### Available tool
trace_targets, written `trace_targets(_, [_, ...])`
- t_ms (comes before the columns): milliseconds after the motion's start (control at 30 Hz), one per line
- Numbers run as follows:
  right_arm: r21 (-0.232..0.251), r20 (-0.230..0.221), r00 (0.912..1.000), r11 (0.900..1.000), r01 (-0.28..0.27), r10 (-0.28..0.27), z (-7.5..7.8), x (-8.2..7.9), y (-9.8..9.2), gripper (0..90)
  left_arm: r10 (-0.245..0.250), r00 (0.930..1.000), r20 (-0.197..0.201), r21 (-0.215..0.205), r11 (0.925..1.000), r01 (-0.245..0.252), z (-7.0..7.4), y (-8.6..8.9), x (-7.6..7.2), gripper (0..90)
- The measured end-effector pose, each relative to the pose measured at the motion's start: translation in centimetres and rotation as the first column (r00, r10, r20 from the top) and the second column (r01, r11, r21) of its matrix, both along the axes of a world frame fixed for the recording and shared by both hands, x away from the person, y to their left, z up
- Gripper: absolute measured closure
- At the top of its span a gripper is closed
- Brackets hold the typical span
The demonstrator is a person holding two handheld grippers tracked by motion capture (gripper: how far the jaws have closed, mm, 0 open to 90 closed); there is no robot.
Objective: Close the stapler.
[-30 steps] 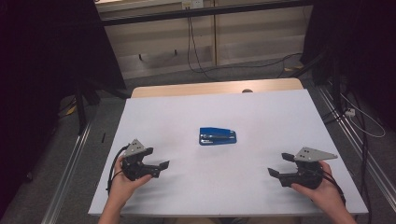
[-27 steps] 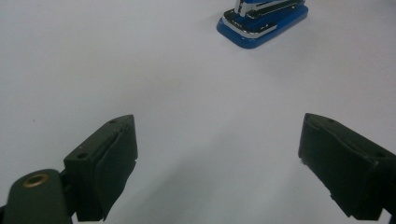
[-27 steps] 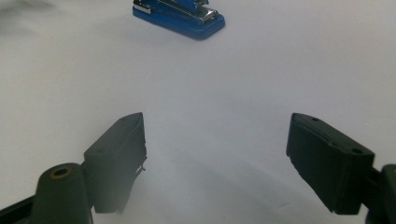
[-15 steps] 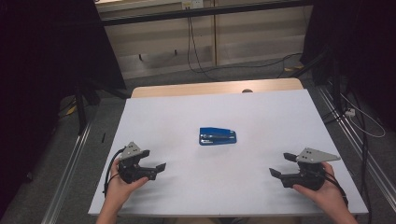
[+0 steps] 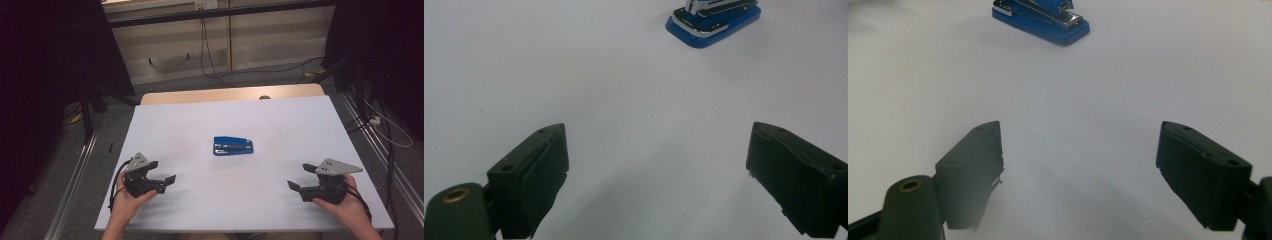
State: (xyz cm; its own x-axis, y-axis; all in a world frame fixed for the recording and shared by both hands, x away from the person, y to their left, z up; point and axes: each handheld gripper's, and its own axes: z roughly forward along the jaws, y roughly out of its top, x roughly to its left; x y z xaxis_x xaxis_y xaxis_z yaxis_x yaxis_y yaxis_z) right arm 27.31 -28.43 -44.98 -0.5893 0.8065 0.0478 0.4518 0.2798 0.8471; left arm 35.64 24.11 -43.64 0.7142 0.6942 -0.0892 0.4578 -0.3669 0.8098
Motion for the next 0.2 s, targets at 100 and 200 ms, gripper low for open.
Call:
trace_targets(100, [0.000,0.003,1.0000,1.000,-0.001,0.001,0.00,0.01,0.01,18.6,-0.001,1.0000,-0.003,0.003,1.0000,0.001,-0.07,-0.13,0.02,10.1])
trace_targets(200, [-0.004,0.005,1.0000,1.000,-0.005,0.005,-0.04,0.03,0.05,18.3,-0.004,1.0000,-0.004,0.014,0.9999,0.004,-0.18,-0.23,0.12,10.1])
